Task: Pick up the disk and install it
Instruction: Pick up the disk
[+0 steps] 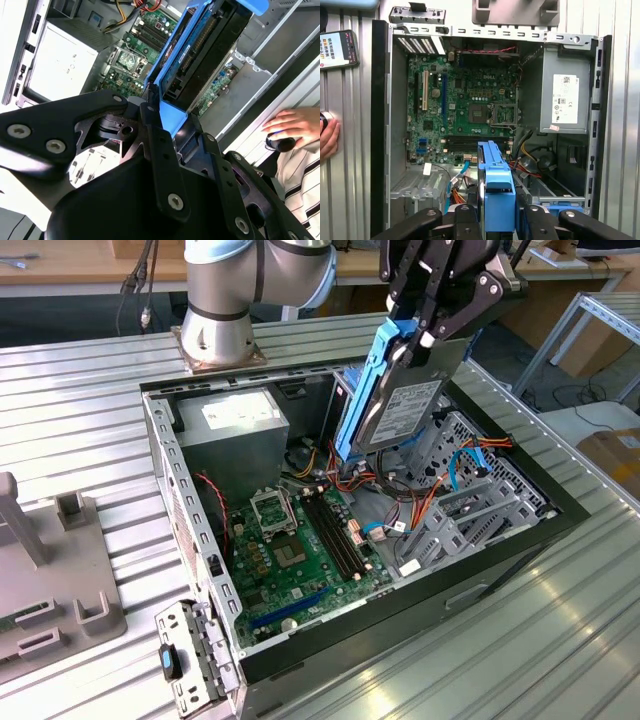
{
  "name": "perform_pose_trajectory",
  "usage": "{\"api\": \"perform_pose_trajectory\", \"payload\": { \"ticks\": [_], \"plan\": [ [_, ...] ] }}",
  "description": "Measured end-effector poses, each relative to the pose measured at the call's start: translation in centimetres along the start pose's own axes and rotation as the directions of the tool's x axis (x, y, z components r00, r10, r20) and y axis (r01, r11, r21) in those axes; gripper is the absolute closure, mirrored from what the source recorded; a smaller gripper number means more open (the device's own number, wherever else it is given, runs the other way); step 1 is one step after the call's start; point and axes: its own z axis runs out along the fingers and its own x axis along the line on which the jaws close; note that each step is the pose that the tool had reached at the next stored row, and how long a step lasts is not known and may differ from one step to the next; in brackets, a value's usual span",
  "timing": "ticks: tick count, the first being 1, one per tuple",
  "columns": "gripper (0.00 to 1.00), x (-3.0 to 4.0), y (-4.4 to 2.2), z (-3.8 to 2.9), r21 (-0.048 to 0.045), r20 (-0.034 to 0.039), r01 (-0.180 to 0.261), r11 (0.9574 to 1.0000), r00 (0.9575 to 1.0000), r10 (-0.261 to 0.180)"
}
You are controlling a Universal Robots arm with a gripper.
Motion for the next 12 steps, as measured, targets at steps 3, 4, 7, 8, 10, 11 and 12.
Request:
{"api": "perform_pose_trajectory", "payload": {
  "ticks": [3, 4, 7, 8, 10, 11, 12],
  "plan": [
    [0.63, 0.0, -0.02, 0.0, 0.0, 0.0001, 0.0, 1.0, 1.0, 0.0],
    [0.63, 0.0, -0.08, 0.01, 0.0, 0.0001, 0.0, 1.0, 1.0, 0.0],
    [0.63, 0.0, -0.42, 0.01, 0.0, 0.0001, 0.0, 1.0, 1.0, 0.0],
    [0.63, 0.0, -0.74, 0.02, 0.0, 0.0001, 0.0, 1.0, 1.0, 0.0],
    [0.63, 0.0, -1.68, 0.04, 0.0, 0.0, 0.0, 1.0, 1.0, 0.0],
    [0.63, 0.0, -1.68, 0.05, 0.0, 0.0, 0.0, 1.0, 1.0, 0.0],
    [0.63, 0.01, -1.68, 0.05, 0.0, 0.0001, 0.0, 1.0, 1.0, 0.0]
  ]
}}
